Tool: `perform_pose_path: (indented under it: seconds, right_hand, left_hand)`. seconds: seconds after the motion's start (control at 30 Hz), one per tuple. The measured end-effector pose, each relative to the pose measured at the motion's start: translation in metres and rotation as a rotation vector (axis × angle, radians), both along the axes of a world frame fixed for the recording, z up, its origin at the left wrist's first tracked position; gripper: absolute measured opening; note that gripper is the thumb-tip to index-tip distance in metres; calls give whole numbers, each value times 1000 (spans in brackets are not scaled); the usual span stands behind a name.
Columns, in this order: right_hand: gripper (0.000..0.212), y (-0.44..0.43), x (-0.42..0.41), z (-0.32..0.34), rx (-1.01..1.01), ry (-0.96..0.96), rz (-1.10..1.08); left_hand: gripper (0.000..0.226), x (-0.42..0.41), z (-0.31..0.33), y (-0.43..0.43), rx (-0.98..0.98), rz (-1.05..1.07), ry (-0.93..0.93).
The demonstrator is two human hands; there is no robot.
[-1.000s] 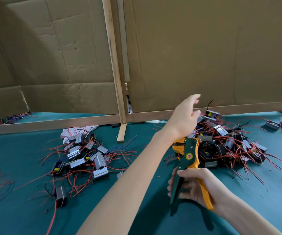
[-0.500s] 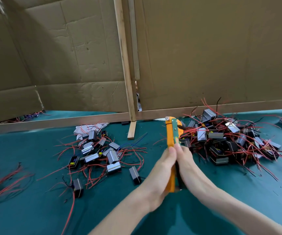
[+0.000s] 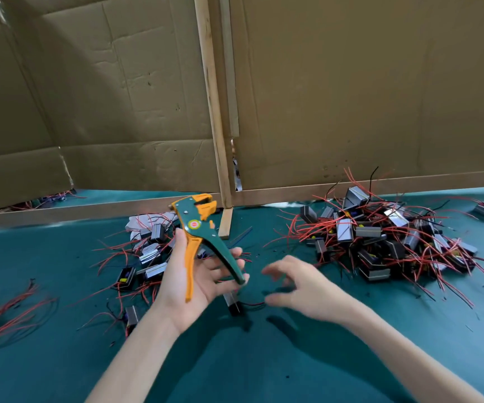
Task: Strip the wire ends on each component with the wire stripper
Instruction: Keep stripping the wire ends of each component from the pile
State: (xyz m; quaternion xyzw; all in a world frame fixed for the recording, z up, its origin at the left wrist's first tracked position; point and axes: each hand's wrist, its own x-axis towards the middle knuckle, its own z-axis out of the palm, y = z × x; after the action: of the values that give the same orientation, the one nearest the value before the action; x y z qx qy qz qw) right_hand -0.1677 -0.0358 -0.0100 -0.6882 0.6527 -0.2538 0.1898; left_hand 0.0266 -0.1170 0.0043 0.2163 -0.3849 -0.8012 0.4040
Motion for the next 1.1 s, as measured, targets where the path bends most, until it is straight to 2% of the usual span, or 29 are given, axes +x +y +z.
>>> perform_pose_path:
  seconds: [0.03,0.1,0.2,0.23,0.3,0.43,0.5,0.53,0.6,0.8,1.1]
  right_hand:
    - [46,-1,1,-9,27,75,16]
    - [35,-3,5,-18,21,146,38]
    - [12,-4,2,-19,-22,125,69]
    - [9,-3,-2,-18,-29,63,56]
    - [14,2,-10,-12,-17,-189,-14]
    - [13,10,-21,2,-130,-859,-144]
    - [13,10,-22,7,-200,-997,-160]
    - [13,10,-21,7,-233,-972,-159]
    - [14,10,-17,5,-265,-794,-159]
    - [12,6,-3,-18,-169,-220,-34]
    - [7,3,-8,-23,-97,-82,-77]
  left_hand:
    - [64,4,-1,-5,-2,10,9]
    - [64,10,-6,-12,10,13,11]
    - [62,13,-12,-12,29,11,1]
    - [61,14,-14,-11,38,9,-3]
    - [60,14,-16,-9,52,0,-8]
    - [61,10,-18,-3,69,-31,-22]
    - [62,7,-19,1,73,-74,-22]
    - [62,5,-20,4,81,-103,-14]
    - [64,2,-23,9,119,-164,16]
    - [66,-5,-31,15,169,-233,17]
    - [69,-2,-32,8,167,-154,10]
